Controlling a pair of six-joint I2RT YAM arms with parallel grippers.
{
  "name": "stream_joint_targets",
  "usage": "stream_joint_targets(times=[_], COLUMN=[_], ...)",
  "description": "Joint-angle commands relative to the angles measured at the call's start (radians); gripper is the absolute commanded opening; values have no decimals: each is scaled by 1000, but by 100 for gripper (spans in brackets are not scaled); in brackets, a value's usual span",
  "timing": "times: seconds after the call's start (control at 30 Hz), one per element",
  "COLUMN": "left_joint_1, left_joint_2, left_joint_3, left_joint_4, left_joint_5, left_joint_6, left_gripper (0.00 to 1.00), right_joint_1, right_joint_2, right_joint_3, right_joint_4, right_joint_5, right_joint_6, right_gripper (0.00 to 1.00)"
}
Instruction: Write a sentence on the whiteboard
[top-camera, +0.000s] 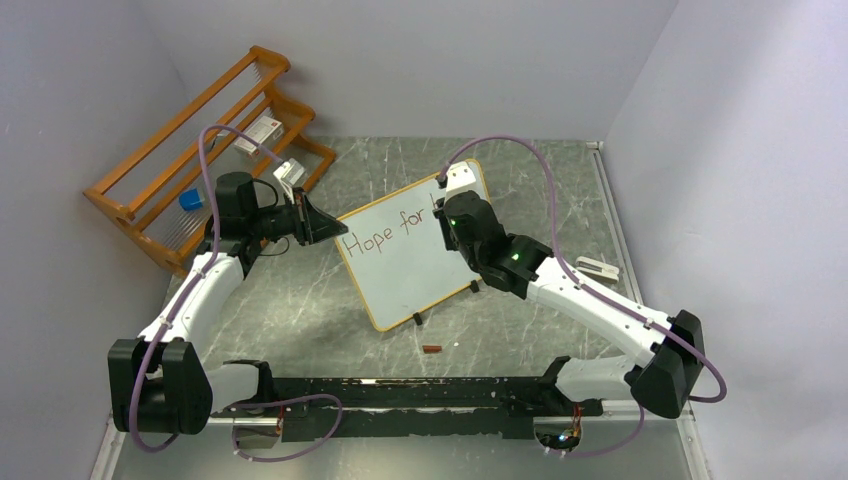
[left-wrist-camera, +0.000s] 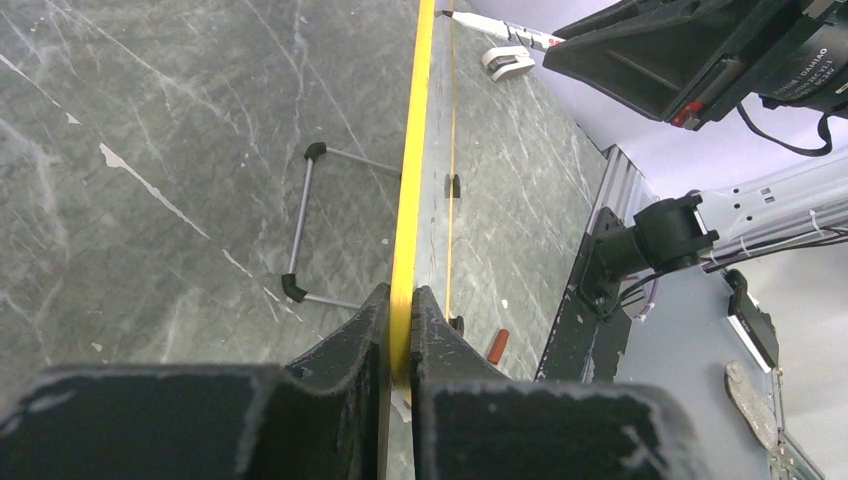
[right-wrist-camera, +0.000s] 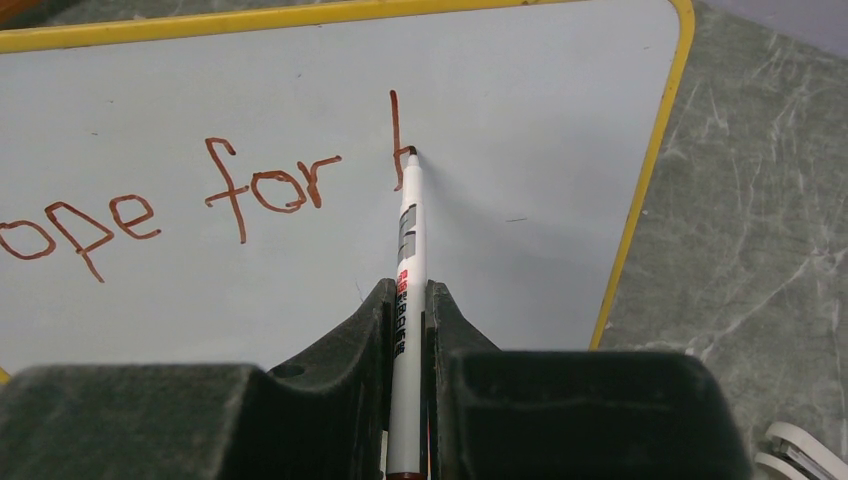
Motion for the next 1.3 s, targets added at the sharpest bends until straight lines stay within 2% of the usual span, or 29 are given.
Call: stream_joint_targets(times=[0.0,0.4,1.27], left_joint_1=[-18,-18,-18], left_joint_2=[34,35,32], left_joint_3=[-21,-19,-22], left_joint_4=[-85,-84,-82], left_joint_5=[-53,-52,-50], left_joint_6=[68,67,66], left_gripper=[5,5,5], right_joint_1=[-10,-11,-9], right_joint_2=[10,1,-10], right_joint_3=[10,2,2], right_joint_4=[11,-32,-71], right_joint_5=[31,42,-55], right_joint_6=[-2,16,51], right_gripper=[0,0,0])
